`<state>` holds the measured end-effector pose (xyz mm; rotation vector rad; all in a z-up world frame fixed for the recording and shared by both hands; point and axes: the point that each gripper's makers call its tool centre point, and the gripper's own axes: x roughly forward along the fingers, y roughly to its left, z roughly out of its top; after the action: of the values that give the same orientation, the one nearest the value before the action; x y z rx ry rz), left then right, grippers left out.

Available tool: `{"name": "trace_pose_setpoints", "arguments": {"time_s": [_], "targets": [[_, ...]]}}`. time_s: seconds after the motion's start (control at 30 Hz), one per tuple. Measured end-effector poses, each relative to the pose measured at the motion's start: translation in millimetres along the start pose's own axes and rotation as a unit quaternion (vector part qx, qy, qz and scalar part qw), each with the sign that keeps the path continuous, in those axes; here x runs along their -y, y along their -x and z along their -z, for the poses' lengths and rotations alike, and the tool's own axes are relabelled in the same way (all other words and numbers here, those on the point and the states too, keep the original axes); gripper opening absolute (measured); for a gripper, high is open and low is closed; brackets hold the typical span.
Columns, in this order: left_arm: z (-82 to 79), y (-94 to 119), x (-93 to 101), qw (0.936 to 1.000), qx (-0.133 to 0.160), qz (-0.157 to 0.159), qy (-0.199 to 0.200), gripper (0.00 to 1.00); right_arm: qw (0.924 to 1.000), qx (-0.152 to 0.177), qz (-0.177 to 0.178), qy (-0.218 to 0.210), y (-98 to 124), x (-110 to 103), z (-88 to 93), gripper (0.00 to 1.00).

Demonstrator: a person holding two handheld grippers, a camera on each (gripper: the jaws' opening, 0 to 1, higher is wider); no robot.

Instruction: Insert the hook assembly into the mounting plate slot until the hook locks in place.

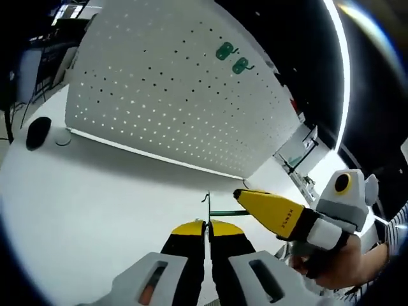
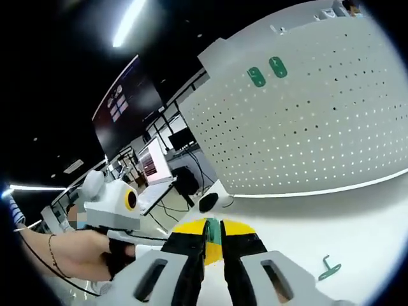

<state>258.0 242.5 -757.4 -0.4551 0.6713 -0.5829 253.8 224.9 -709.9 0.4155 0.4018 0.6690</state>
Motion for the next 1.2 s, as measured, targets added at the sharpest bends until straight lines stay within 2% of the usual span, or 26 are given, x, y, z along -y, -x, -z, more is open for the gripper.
{"name": "trace_pose_setpoints", "arguments": {"time_s": [0.07,0.13,0.2,0.27,0.33,0.4,0.5,0.53,0.67,0.77,0.93,1.03,1.2], "targets": [[-10.5,4.1,-7.2,0.9994,0.014,-0.016,-0.027,0.01,0.9998,0.004,-0.019,-0.009,1.6,-5.9,-7.0,0.08],[-21.9,8.8,-10.8,0.9960,0.028,-0.034,-0.078,0.01,0.9992,0.011,-0.032,-0.020,3.2,-10.0,-13.9,0.08],[-29.8,10.9,-8.5,0.9922,0.038,-0.039,-0.112,0.01,0.9991,0.014,-0.036,-0.017,3.6,-12.8,-17.5,0.11],[-37.5,11.8,-2.4,0.9897,0.055,-0.037,-0.127,0.01,0.9990,0.016,-0.041,-0.010,2.5,-17.1,-20.2,0.13],[-38.4,11.5,2.5,0.9860,0.053,-0.035,-0.154,0.01,0.9989,0.020,-0.043,-0.005,1.4,-19.0,-21.6,0.14],[-37.7,10.4,7.0,0.9812,0.052,-0.033,-0.183,0.01,0.9984,0.010,-0.051,-0.021,-0.4,-21.6,-18.9,0.15],[-37.5,9.5,21.1,0.9703,0.063,-0.015,-0.233,0.01,0.9983,0.013,-0.050,-0.025,-0.5,-21.7,-18.9,0.15],[-36.1,9.0,22.3,0.9688,0.059,-0.016,-0.240,0.01,0.9984,0.015,-0.049,-0.024,-0.1,-21.7,-19.3,0.15],[-34.8,6.7,27.4,0.9716,0.066,0.000,-0.227,0.01,0.9984,0.022,-0.047,-0.022,3.1,-21.9,-21.8,0.15],[-35.4,6.3,29.0,0.9710,0.069,0.005,-0.229,0.01,0.9983,0.025,-0.047,-0.023,4.7,-21.0,-23.0,0.14],[-38.4,8.2,36.9,0.9661,0.083,0.014,-0.244,0.01,0.9986,0.026,-0.043,-0.020,6.4,-18.9,-22.1,0.11],[-38.9,9.3,40.0,0.9660,0.083,0.017,-0.244,0.01,0.9985,0.026,-0.045,-0.017,7.5,-21.8,-20.6,0.10],[-40.4,13.1,45.3,0.9593,0.088,0.020,-0.268,0.01,0.9980,0.036,-0.051,-0.015,6.9,-24.7,-25.5,0.06]]}}
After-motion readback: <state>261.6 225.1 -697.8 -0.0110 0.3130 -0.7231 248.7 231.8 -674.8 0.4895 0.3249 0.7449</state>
